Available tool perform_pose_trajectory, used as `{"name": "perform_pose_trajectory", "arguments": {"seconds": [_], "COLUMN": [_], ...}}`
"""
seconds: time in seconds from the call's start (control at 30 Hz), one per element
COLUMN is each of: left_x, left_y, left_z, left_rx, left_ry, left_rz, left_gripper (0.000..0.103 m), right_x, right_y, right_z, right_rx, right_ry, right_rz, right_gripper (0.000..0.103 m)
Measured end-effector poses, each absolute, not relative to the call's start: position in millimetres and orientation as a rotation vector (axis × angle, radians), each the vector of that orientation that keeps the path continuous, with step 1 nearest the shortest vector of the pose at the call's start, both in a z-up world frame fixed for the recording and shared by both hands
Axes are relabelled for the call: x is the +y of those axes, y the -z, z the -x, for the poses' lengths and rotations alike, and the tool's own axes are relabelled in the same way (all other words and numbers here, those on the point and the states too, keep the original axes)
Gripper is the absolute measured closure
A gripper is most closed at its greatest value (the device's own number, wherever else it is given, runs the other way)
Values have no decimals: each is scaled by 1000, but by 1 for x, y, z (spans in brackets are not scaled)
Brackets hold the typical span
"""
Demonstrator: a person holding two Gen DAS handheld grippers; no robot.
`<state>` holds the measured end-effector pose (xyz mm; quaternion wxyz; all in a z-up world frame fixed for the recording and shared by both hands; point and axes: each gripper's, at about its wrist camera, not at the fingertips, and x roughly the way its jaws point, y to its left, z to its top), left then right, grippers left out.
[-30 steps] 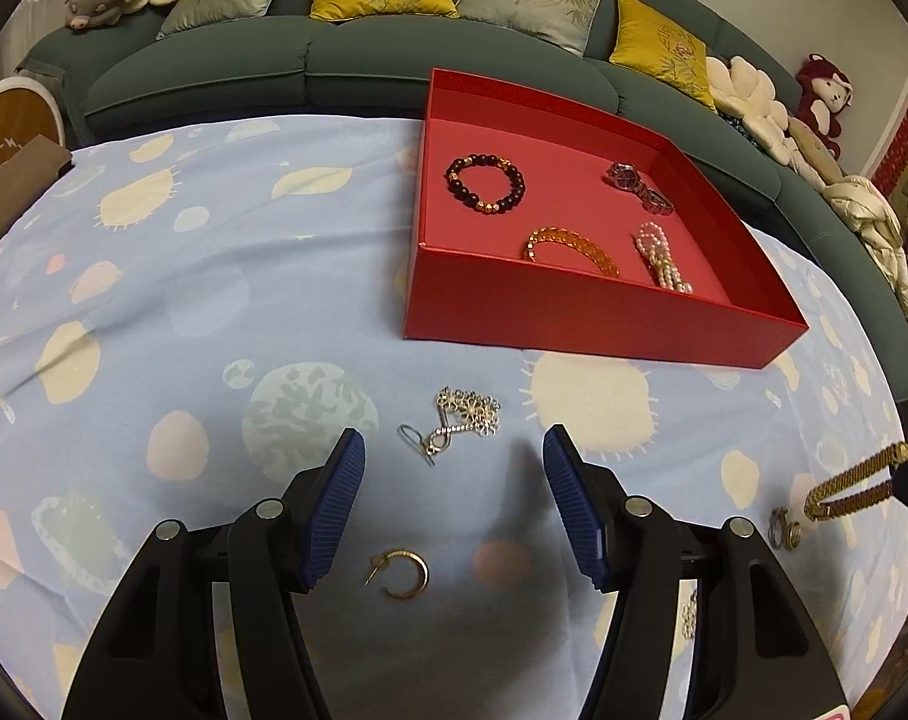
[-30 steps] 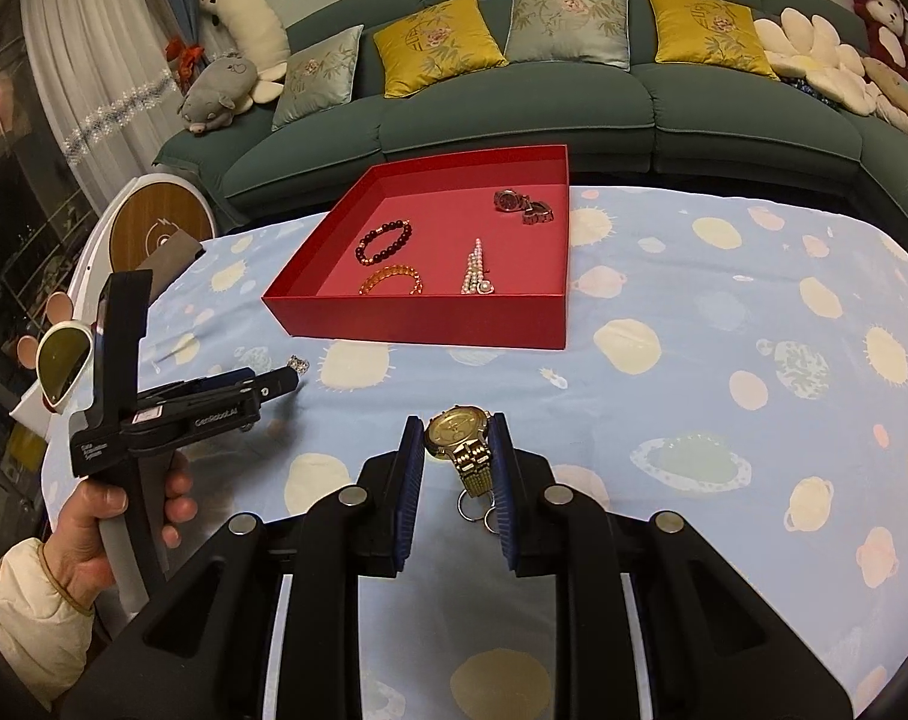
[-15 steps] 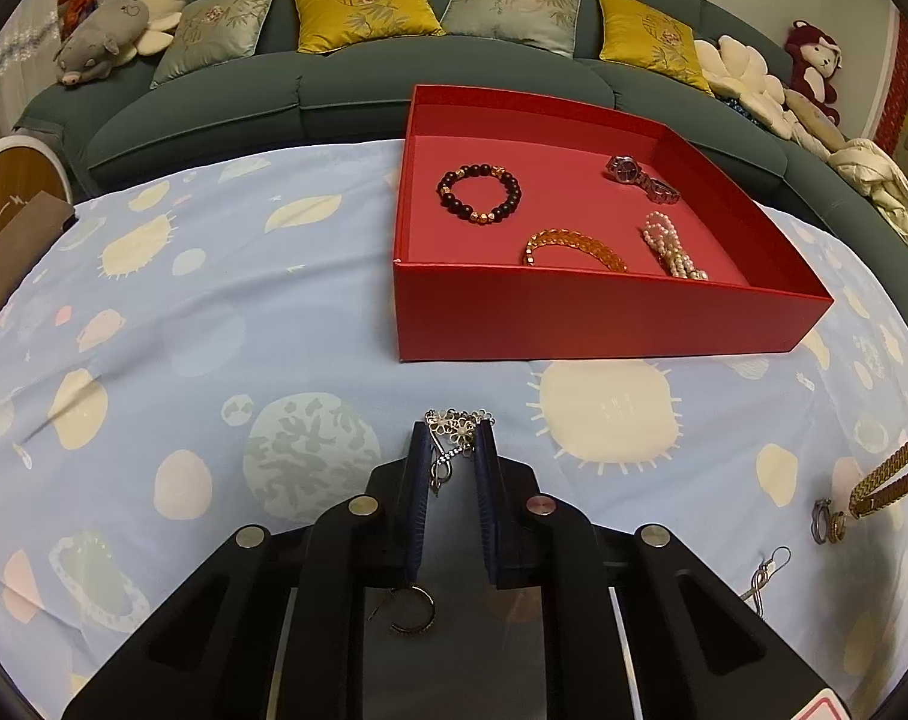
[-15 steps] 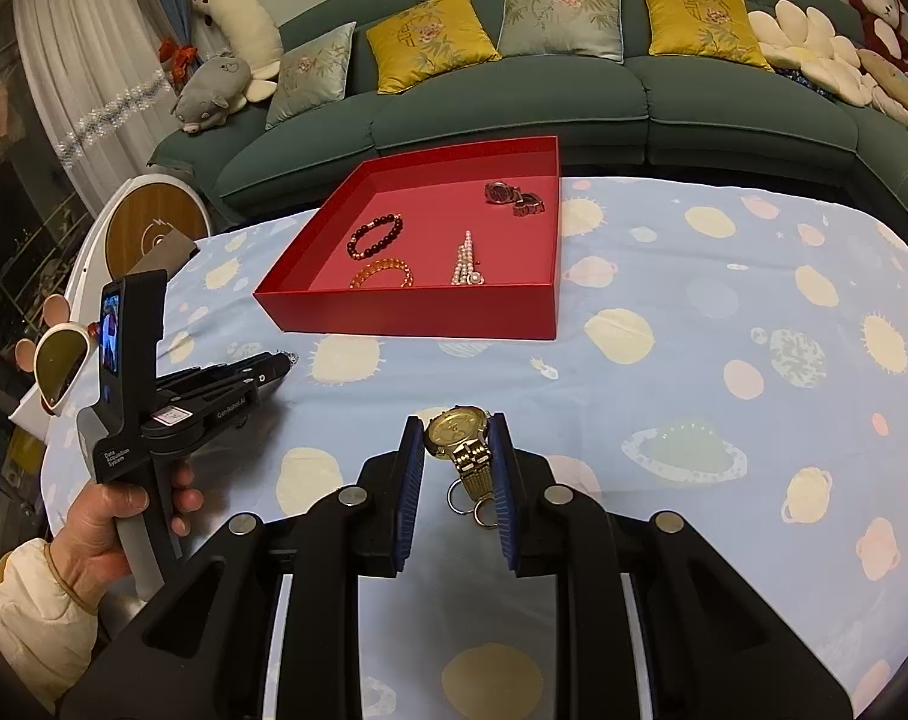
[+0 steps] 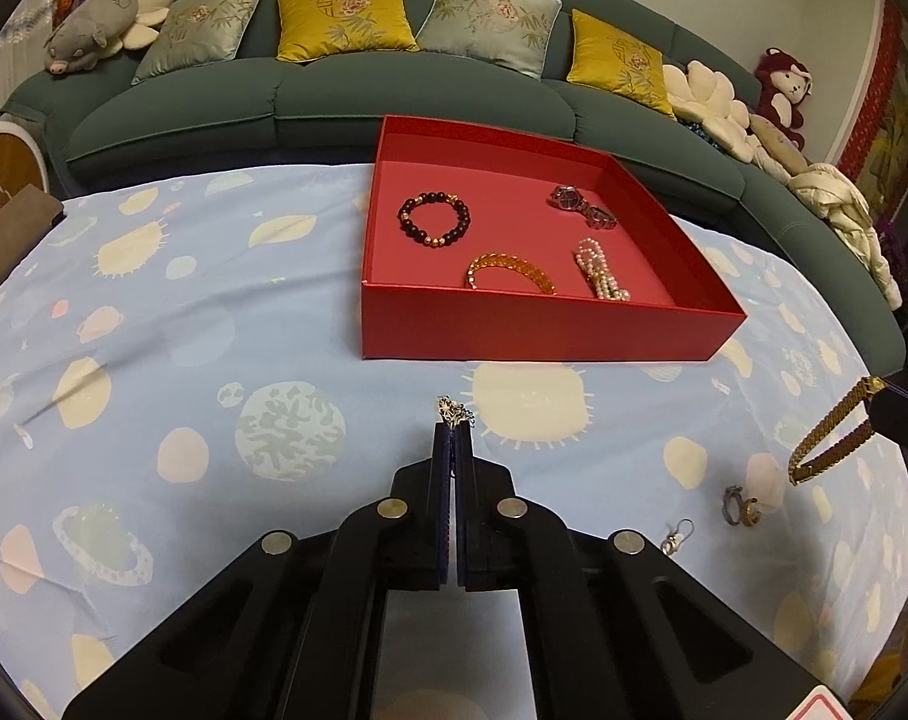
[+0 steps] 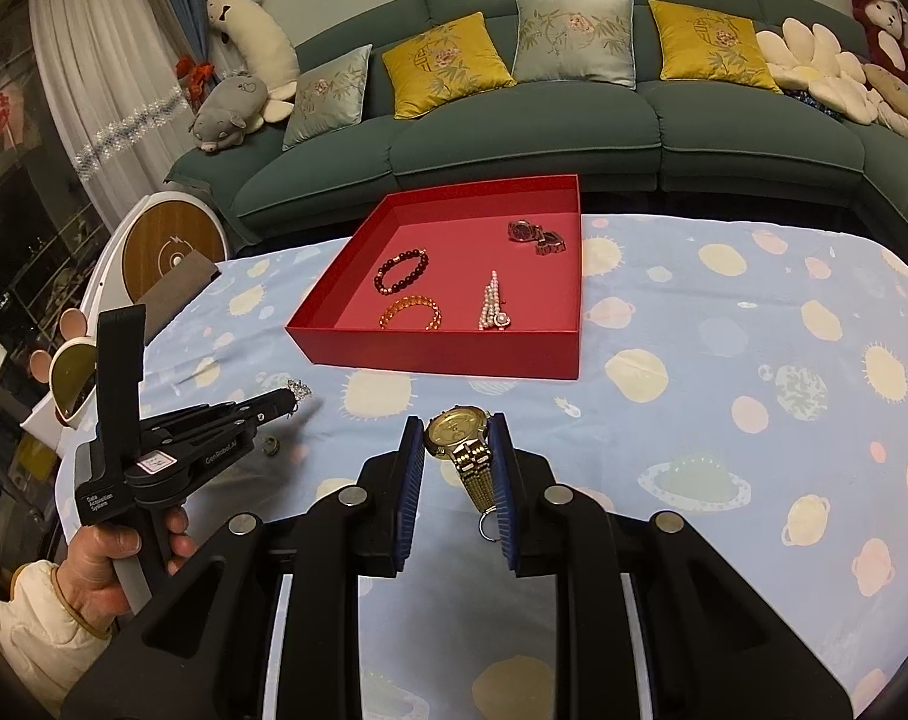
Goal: Organize jewelry
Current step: 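Carry both items over the red box and open the left gripper to drop the pendant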
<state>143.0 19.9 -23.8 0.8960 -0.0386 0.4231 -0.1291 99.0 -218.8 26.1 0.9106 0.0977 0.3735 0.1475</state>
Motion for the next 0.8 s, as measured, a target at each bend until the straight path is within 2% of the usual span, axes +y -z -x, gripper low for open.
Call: {"name": "perform_pose_trajectory", "arguments": {"seconds": [0.4, 0.8], "left_x": [11, -3], "left_y": [-52, -95], "left_z": [-124, -213], "left_rx": [770, 699], "left_ry": [356, 334], "left_rz": [115, 56], "left_gripper": [103, 103], "right_x": [-223, -236], "right_y": [-76, -108], "right_z": [-108, -197], "right_rx": [651, 586], "right_ry": [-303, -268], "right_rz": [-238, -264], "right_gripper": [82, 82]}}
